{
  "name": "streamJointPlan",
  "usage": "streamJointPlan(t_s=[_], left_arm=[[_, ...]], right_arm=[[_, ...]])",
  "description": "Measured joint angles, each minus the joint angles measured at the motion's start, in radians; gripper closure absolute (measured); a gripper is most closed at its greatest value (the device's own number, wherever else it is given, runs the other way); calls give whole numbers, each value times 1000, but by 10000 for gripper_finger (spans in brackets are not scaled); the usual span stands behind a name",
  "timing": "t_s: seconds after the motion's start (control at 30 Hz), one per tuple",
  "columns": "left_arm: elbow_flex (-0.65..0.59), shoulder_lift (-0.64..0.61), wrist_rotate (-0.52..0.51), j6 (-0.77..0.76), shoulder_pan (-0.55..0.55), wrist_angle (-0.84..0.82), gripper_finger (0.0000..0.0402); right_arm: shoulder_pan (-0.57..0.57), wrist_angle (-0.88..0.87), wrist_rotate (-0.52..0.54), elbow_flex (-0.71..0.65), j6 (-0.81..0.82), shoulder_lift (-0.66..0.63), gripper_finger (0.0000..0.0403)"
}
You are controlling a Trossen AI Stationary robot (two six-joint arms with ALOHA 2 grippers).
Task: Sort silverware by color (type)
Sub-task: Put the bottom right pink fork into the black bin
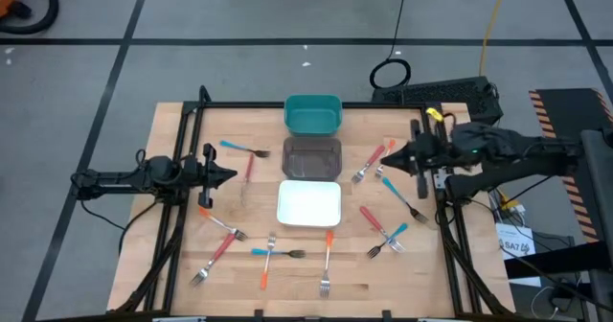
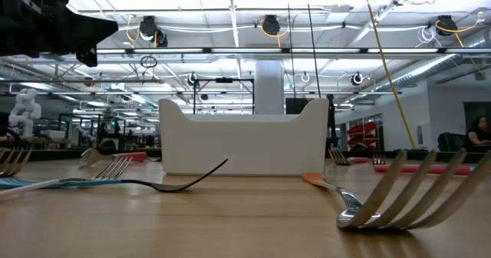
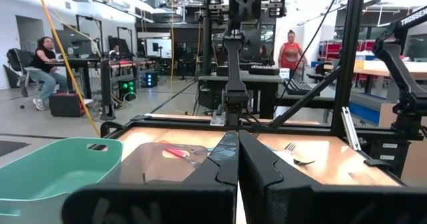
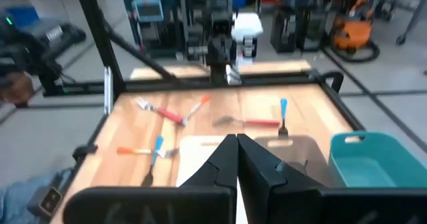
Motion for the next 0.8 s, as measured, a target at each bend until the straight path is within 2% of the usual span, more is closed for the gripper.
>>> streamJointPlan(t_s=[0.17,0.4,0.63,0.8], left_arm=[[55,0,0,-29,0,-66,401],[232,41,-24,-46,0,-202,401],[428,137,-27,16,0,-245,401],[584,254,-23,32,0,-284,401]], right_arm=[[0,-29,0,-17,0,46,403],[0,-13,1,-141,0,71,403],[2,32,1,-280,76,76,403],[2,67,1,-365,132,76,403]])
